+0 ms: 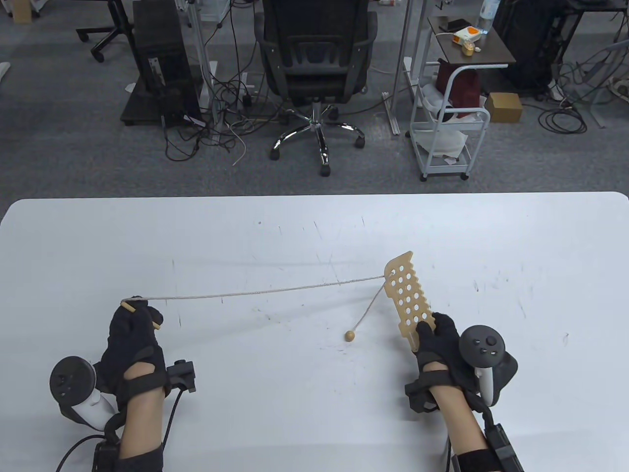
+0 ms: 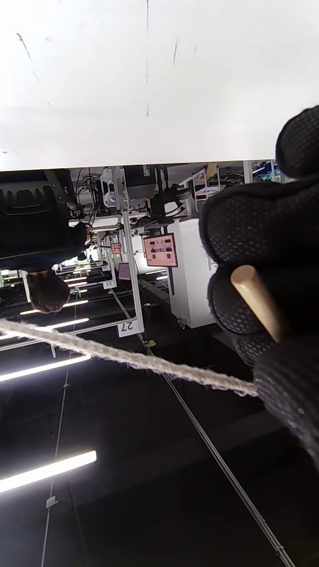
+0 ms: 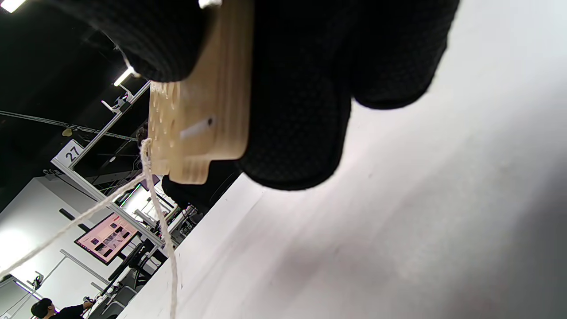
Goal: Thread rope through all holes on crocodile lacing toy
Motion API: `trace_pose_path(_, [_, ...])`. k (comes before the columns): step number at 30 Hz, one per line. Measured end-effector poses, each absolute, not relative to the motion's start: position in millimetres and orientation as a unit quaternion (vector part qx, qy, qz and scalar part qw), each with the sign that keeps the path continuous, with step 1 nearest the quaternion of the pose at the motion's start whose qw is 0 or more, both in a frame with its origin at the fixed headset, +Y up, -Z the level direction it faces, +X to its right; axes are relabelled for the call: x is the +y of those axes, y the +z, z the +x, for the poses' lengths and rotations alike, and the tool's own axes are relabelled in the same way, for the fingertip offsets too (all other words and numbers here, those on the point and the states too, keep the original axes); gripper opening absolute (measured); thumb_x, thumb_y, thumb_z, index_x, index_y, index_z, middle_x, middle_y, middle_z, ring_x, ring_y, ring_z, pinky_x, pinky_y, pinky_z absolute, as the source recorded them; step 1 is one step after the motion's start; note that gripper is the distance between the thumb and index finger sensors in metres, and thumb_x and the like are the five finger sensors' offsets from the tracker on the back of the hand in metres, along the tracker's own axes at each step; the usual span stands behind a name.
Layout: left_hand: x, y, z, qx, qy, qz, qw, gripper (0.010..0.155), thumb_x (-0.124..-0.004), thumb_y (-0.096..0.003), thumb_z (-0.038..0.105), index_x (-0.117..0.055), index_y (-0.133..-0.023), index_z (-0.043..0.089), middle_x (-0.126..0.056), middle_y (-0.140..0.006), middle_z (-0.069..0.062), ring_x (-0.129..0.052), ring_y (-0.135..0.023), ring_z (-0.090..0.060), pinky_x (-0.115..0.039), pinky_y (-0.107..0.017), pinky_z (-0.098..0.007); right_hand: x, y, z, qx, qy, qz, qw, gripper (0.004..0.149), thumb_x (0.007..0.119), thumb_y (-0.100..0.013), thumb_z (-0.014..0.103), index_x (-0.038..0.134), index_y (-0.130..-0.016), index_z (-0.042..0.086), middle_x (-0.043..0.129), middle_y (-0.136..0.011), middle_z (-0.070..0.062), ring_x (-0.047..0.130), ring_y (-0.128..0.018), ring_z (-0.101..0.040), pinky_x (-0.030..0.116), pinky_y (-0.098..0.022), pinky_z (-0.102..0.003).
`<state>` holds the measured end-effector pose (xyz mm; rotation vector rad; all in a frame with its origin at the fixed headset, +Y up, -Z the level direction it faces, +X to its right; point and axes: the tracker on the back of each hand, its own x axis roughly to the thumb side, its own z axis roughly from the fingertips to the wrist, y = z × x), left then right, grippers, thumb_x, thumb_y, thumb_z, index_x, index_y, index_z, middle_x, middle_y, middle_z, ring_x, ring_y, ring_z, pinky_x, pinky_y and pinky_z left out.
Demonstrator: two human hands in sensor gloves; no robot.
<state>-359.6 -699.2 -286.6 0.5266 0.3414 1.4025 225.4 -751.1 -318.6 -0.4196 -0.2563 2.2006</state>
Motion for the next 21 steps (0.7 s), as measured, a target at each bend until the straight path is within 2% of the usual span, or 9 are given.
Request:
trace_pose_path(7, [-700,-286,-363,0.162,0.641,0.239,0.711,0.05,-0.076,-0.0456,0.044,-0.073,-0.094,0.032,-0.09,-0.078,0.005,-0.094,-0.074,-0.024,-0.062,-0.073,-0.052,-752,-318,227,-0.104,0.88,-0.176,0.428,0.048,0.077,-0.047,0.038,0.069,-0.087,0.014,0.096,-0.065,-0.002,0.109,-0.042,-0.021,0.083,-0.044,-0.044])
trace_pose_path(12, [-700,-287,-363,0.156,0.639,0.238,0.715,0.058,-0.076,-0.046,0.04,-0.059,-0.102,0.037,-0.09,-0.078,0.005,-0.094,-0.075,-0.025,-0.063,-0.073,-0.053,-752,-319,226,-0.101,0.881,-0.172,0.429,0.048,0.077,-0.047,0.038,0.068,-0.088,0.014,0.096,-0.066,-0.002,0.109,-0.043,-0.021,0.083,-0.045,-0.043])
trace_pose_path(17, [-701,-291,-356,0.139,0.637,0.221,0.725,0.051,-0.078,-0.0458,0.04,-0.07,-0.096,0.041,-0.093,-0.083,0.003,-0.096,-0.078,-0.028,-0.064,-0.072,-0.055,-751,-319,222,-0.098,0.884,-0.155,0.43,0.048,0.077,-0.047,0.038,0.068,-0.087,0.014,0.096,-0.065,-0.002,0.109,-0.042,-0.021,0.083,-0.045,-0.044])
trace_pose_path(21, [-702,-297,-345,0.115,0.63,0.193,0.744,0.048,-0.08,-0.0449,0.04,-0.076,-0.092,0.039,-0.091,-0.087,0.001,-0.092,-0.082,-0.029,-0.061,-0.073,-0.055,-750,-320,215,-0.088,0.888,-0.132,0.431,0.048,0.078,-0.047,0.038,0.069,-0.087,0.014,0.096,-0.065,-0.002,0.109,-0.042,-0.021,0.083,-0.044,-0.044])
